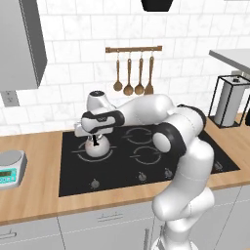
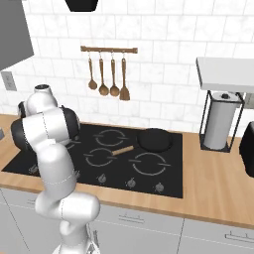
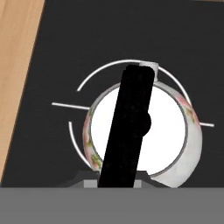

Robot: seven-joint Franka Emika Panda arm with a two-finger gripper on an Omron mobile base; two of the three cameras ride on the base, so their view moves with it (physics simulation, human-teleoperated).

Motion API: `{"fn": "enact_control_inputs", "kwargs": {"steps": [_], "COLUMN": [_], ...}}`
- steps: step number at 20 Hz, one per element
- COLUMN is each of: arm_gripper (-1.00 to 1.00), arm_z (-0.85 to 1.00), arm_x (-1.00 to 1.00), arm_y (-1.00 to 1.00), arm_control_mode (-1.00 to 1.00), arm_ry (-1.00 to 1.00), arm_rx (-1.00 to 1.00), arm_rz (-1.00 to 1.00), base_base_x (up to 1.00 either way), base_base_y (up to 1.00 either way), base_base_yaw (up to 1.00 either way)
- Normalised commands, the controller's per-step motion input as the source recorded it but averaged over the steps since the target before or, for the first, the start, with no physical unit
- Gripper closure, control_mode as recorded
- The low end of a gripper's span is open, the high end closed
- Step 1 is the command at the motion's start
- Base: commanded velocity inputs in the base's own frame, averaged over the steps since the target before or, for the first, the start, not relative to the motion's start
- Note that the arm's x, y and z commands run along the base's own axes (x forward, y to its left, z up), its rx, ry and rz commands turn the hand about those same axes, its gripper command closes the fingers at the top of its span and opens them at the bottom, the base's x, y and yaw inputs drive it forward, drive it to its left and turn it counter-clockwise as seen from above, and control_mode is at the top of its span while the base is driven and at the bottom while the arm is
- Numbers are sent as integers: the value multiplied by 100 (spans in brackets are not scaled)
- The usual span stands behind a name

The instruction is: Pick the kettle from the counter and place it on a stove burner. Then turn the burner on.

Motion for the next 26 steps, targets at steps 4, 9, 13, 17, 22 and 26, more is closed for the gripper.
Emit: {"fn": "enact_control_inputs", "kwargs": {"steps": [4,9,13,17,22,26], "arm_gripper": [100,100,100,-100,-100,-100], "arm_z": [-5,-38,-36,0,0,0], "arm_x": [0,0,0,0,-1,-2], "arm_y": [0,0,0,0,0,-1], "arm_control_mode": [-100,-100,-100,-100,-100,-100], "arm_ry": [0,0,0,0,0,0], "arm_rx": [0,0,0,0,0,0], "arm_rz": [0,0,0,0,0,0], "base_base_x": [0,0,0,0,0,0], "base_base_y": [0,0,0,0,0,0], "base_base_yaw": [0,0,0,0,0,0]}}
